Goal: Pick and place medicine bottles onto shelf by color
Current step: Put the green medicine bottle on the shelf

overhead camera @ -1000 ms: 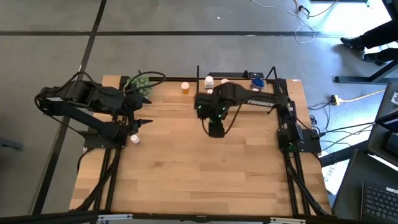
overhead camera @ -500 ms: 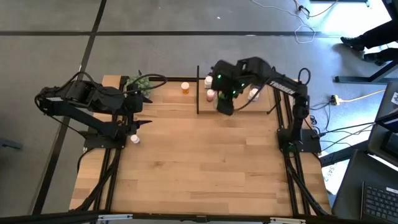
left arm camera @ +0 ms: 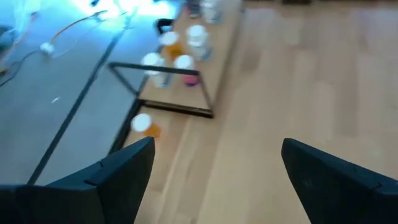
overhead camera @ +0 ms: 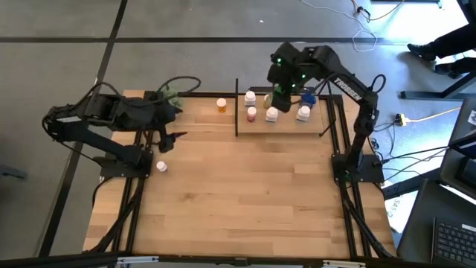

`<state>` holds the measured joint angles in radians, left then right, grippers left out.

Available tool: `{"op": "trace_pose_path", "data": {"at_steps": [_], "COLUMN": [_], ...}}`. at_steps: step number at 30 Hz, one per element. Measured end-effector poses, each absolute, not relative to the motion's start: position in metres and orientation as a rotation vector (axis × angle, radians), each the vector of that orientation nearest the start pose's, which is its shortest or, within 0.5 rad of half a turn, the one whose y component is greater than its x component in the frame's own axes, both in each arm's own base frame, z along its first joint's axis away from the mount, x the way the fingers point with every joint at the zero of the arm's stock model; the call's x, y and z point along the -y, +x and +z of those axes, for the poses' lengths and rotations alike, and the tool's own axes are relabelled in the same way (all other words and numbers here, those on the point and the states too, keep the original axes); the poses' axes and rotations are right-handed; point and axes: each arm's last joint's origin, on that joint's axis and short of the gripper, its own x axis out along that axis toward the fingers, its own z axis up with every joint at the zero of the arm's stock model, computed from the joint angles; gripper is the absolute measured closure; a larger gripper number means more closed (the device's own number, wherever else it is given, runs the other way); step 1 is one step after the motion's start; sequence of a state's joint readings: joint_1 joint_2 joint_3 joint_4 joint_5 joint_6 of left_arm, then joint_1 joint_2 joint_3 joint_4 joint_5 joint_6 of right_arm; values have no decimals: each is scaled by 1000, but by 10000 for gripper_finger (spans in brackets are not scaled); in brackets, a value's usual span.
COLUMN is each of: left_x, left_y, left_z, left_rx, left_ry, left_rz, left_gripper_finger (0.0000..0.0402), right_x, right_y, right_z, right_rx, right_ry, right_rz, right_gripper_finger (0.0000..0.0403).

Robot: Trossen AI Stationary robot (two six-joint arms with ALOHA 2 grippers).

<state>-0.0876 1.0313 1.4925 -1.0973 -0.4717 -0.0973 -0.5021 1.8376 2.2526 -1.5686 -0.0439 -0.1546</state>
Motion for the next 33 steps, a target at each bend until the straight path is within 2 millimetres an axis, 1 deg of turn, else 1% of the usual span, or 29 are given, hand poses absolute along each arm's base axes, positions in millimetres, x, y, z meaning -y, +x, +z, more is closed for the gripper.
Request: {"op": "trace_pose_path", "data": {"at_steps": [2, 7, 9, 11, 14, 19, 22, 26, 29, 33], "left_x": [-5, -19, -24, -28, -37, -47, -53, -58, -62, -65], "left_y": [152, 162, 167, 169, 179, 193, 202, 208, 211, 210], "left_z": [438, 438, 438, 437, 432, 425, 419, 415, 412, 412], "left_rx": [-581, -559, -558, -559, -586, -627, -656, -674, -690, -690], "left_ry": [57, 19, 10, -9, -18, -26, -27, -31, -33, -38], "left_rz": [457, 566, 598, 628, 669, 701, 722, 740, 752, 766], "left_gripper_finger": [56, 56, 56, 56, 56, 56, 56, 56, 56, 56], "right_x": [166, 182, 189, 198, 211, 228, 233, 236, 237, 238], "right_y": [279, 250, 242, 238, 235, 232, 232, 234, 235, 235], "right_z": [422, 408, 402, 393, 375, 340, 324, 308, 297, 285], "right_rx": [-1158, -1229, -1227, -1227, -1242, -1270, -1253, -1237, -1238, -1236], "right_ry": [171, 191, 187, 180, 203, 234, 259, 263, 262, 263], "right_rz": [-327, -353, -367, -375, -397, -411, -395, -384, -383, -386], "right_gripper_finger": [173, 172, 173, 173, 171, 173, 172, 172, 173, 171]}}
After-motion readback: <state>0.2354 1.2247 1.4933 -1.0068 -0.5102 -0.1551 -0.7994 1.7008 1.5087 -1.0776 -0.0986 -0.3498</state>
